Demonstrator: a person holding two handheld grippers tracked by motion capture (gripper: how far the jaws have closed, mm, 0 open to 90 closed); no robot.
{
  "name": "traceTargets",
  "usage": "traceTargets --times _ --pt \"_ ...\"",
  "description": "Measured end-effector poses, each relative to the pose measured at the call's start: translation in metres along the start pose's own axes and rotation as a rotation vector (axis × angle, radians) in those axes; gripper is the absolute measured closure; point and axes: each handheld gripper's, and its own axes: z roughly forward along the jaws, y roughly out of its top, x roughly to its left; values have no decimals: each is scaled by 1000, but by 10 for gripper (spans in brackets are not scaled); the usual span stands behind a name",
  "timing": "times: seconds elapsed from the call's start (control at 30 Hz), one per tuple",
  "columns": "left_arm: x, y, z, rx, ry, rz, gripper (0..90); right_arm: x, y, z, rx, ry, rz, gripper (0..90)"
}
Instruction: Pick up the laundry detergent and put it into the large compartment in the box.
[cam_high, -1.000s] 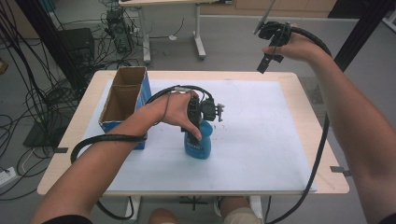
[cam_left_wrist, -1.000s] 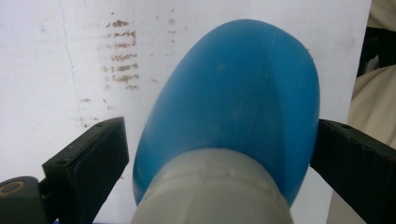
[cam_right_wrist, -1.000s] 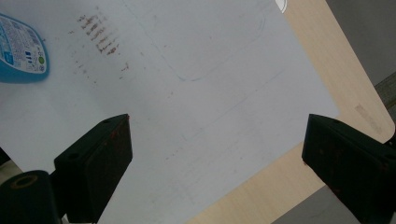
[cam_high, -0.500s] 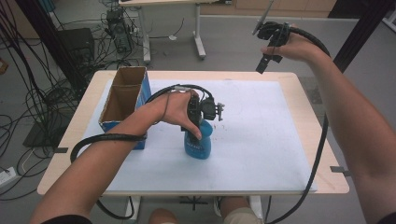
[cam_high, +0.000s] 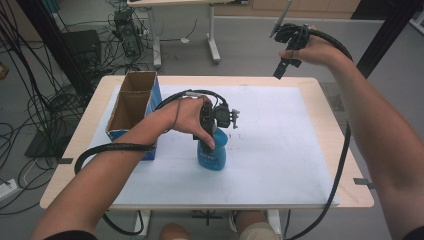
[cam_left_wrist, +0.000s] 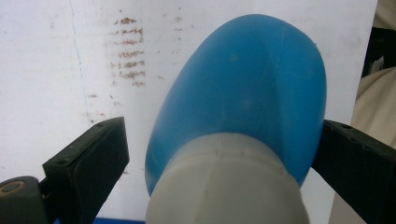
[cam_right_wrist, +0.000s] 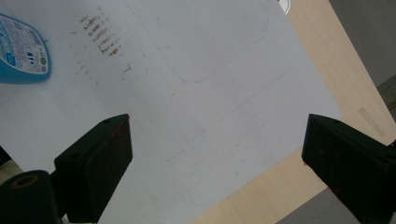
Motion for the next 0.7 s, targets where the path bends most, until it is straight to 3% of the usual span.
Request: traceTargets --times 0.7 --pt "0 -3 -3 -6 7 3 50 1 2 1 1 4 -5 85"
